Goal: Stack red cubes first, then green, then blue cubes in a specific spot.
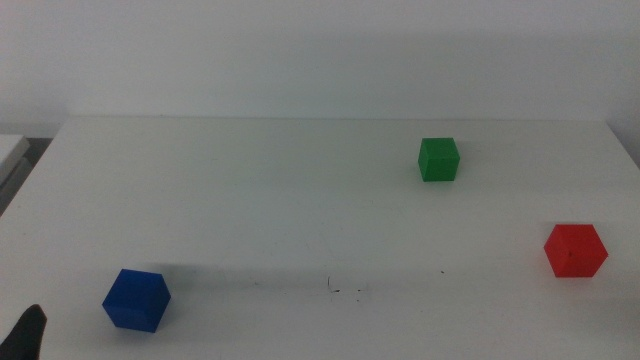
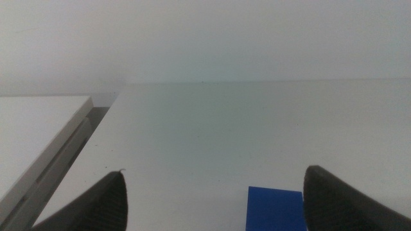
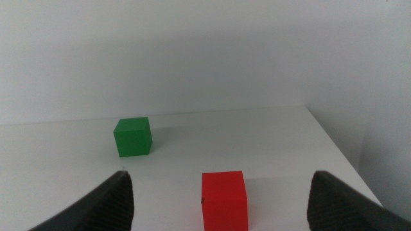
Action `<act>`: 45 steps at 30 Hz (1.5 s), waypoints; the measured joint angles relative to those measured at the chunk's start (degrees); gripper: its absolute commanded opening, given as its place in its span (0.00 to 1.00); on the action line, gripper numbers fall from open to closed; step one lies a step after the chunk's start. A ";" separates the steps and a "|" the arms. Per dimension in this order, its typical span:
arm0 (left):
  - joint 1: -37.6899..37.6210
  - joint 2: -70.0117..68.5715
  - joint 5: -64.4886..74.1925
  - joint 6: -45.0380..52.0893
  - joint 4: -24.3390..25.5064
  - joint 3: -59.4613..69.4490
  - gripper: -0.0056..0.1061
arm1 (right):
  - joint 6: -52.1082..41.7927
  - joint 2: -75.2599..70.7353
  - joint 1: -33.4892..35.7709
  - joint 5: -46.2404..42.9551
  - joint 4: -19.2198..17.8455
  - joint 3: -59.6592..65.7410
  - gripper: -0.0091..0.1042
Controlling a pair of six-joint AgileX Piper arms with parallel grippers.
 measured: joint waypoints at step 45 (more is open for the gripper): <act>0.00 0.00 -0.14 0.00 0.00 0.00 0.89 | -7.61 89.14 0.00 51.12 2.20 -67.34 0.90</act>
